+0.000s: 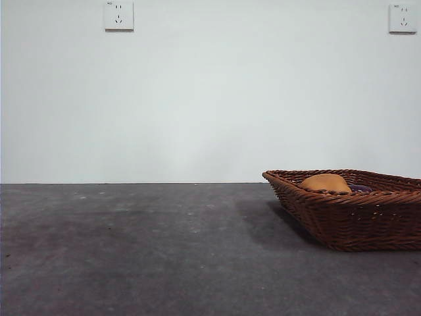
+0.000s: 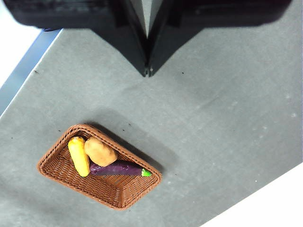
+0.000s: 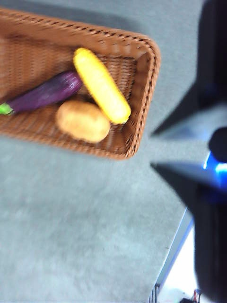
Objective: Help me put the vegetables on the table into the basket
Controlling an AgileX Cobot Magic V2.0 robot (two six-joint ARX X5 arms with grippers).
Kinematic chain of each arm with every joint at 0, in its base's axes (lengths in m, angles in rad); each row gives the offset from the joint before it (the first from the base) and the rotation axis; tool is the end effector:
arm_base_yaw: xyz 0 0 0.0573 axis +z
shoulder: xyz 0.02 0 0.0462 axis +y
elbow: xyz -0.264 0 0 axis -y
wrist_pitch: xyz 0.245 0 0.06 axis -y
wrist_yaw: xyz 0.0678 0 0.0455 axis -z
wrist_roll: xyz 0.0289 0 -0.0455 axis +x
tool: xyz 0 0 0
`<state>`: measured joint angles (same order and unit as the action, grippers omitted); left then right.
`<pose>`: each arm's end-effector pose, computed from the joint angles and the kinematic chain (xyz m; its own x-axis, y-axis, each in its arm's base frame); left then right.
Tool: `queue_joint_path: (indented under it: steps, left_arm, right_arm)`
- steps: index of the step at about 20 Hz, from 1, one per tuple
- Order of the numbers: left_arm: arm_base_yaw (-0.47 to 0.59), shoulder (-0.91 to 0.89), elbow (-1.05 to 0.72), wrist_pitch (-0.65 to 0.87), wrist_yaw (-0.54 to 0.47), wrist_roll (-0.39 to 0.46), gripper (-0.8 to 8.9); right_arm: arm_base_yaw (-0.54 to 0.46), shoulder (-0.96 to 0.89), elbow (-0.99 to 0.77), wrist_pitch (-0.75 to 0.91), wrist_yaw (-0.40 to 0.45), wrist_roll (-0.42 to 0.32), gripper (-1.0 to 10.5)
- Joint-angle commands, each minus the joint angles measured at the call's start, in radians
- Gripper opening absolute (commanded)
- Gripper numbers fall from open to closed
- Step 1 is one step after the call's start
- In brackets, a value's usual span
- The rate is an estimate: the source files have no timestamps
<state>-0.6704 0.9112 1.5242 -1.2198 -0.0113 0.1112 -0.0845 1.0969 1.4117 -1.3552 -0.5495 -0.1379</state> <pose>0.0813 -0.0641 0.4470 0.6507 -0.5015 -0.5702 0.6598 0.7451 0.0976 0.1614 0.0015 0.3916 0.4739 0.4840 -0.7356 -0.3076 0.8738 0.3767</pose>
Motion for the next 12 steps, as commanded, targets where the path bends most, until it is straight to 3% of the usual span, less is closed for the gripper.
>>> queue_joint_path:
  steps: [1,12]
  left_arm:
    - [0.003,0.002,-0.002,0.002,0.004,-0.002,-0.08]
    - [0.003,0.014,-0.002,0.003,0.003,0.005,-0.04]
  right_arm:
    - [0.0,-0.048,0.0,-0.021,0.0,-0.004,-0.1]
    - [0.0,-0.072,0.0,-0.021,0.019,0.028,0.0]
